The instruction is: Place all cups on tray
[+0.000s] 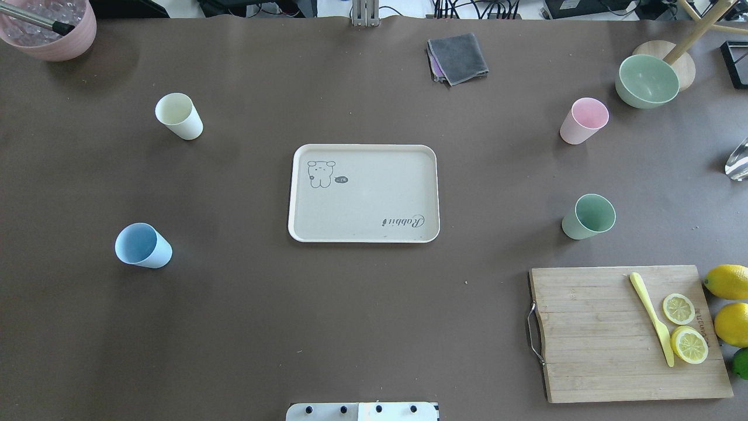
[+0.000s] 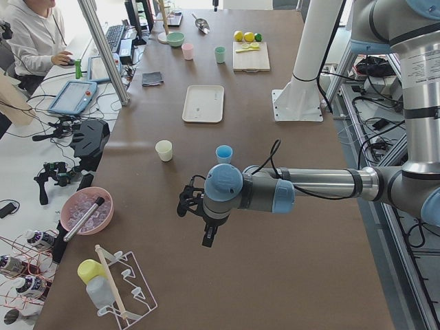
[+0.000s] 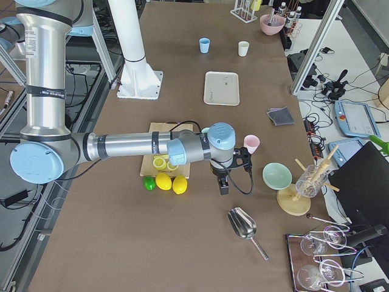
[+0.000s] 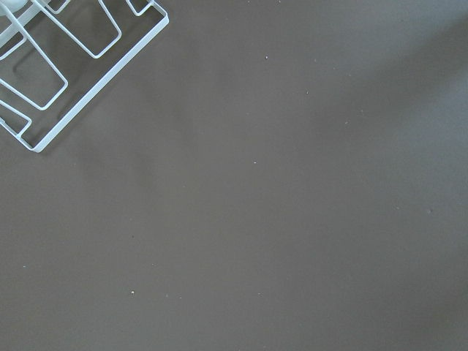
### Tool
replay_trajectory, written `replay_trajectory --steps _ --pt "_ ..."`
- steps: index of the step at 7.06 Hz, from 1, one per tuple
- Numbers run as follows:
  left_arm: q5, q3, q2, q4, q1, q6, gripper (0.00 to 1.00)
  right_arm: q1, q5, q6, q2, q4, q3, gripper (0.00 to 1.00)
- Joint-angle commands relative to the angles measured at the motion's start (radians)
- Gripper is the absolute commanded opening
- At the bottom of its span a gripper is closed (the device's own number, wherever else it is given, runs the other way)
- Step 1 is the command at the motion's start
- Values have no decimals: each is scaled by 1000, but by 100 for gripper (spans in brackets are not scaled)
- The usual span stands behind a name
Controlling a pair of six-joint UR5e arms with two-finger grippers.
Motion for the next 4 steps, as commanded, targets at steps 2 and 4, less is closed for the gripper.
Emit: replay_trajectory --steps 2,4 --pt "-1 2 -1 -1 4 0 98 -13 14 14 0 5 5 100" --pt "-30 -6 0 -1 4 0 98 -91 69 102 16 35 37 100"
